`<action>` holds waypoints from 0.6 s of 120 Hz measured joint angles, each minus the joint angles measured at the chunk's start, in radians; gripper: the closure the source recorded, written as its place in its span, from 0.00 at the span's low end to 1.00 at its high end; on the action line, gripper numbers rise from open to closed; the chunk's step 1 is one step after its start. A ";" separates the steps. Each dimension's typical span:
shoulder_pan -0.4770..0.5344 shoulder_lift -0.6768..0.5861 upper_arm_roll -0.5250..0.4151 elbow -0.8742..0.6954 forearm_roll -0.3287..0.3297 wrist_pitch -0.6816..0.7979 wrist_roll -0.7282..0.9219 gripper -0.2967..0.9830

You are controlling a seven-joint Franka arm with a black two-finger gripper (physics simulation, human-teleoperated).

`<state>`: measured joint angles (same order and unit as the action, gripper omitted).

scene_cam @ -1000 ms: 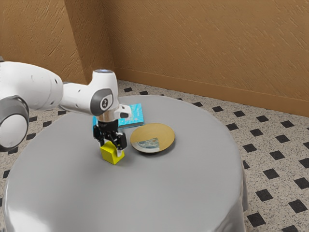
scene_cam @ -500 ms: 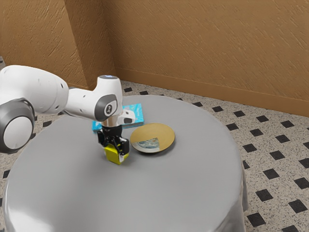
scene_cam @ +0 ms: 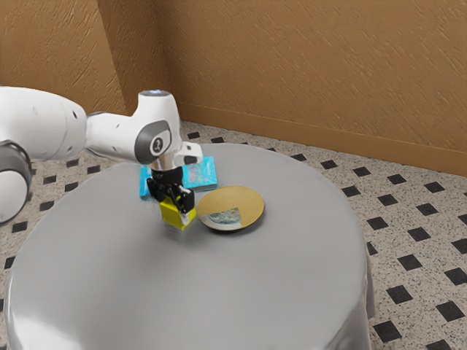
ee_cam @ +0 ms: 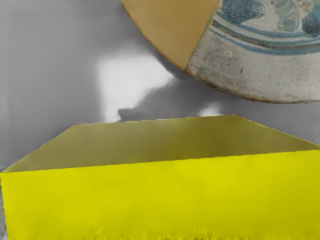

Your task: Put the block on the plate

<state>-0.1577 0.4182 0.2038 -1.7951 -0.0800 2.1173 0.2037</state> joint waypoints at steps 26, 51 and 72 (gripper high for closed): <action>-0.002 -0.106 0.000 0.000 0.033 -0.021 -0.006 0.51; -0.003 -0.124 0.000 0.003 0.045 -0.039 -0.012 0.51; -0.017 -0.013 -0.002 0.150 0.046 -0.061 -0.014 0.52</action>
<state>-0.1748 0.4048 0.2018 -1.6450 -0.0337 2.0559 0.1898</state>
